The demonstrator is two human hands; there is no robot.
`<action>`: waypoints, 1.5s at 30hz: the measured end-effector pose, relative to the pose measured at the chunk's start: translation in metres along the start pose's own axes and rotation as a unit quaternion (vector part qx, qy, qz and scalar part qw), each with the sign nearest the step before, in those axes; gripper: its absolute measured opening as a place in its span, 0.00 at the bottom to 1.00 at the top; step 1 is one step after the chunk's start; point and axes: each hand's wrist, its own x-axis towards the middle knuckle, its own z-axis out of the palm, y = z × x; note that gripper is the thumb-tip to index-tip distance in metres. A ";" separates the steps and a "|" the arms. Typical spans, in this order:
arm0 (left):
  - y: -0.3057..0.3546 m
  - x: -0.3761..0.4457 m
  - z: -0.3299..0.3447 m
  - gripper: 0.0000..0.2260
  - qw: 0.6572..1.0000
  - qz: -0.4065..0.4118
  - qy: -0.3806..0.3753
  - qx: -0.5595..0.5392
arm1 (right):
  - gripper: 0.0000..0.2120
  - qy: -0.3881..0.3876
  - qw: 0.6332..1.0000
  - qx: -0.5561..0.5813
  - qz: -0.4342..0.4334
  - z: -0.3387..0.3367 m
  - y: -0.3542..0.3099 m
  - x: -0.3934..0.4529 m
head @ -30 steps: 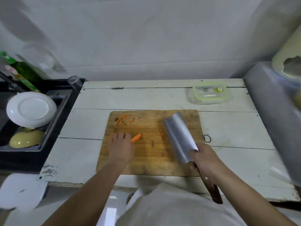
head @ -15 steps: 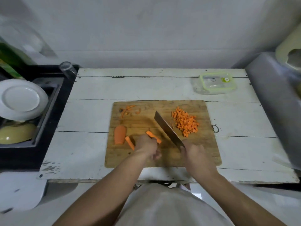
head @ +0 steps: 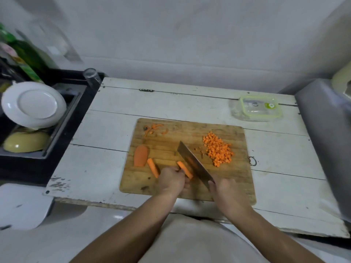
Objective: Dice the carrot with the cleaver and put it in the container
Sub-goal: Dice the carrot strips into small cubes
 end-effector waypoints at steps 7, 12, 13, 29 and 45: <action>0.002 -0.002 0.006 0.10 0.999 -0.014 0.017 -0.049 | 0.07 0.003 0.994 -0.093 -0.059 0.000 -0.002 -0.015; 0.003 -0.004 0.007 0.07 0.998 -0.025 0.025 -0.058 | 0.12 -0.047 0.985 -0.154 -0.053 0.009 -0.002 -0.014; 0.003 -0.005 0.007 0.06 0.998 -0.027 0.024 -0.060 | 0.12 -0.047 0.984 -0.164 -0.049 0.009 -0.002 -0.014; 0.007 0.005 0.005 0.09 0.997 -0.053 0.010 -0.058 | 0.23 -0.045 0.965 -0.231 -0.115 0.004 -0.018 -0.016; 0.013 -0.001 -0.004 0.10 0.998 -0.026 -0.049 0.006 | 0.07 -0.043 0.994 -0.068 -0.068 0.005 -0.015 0.008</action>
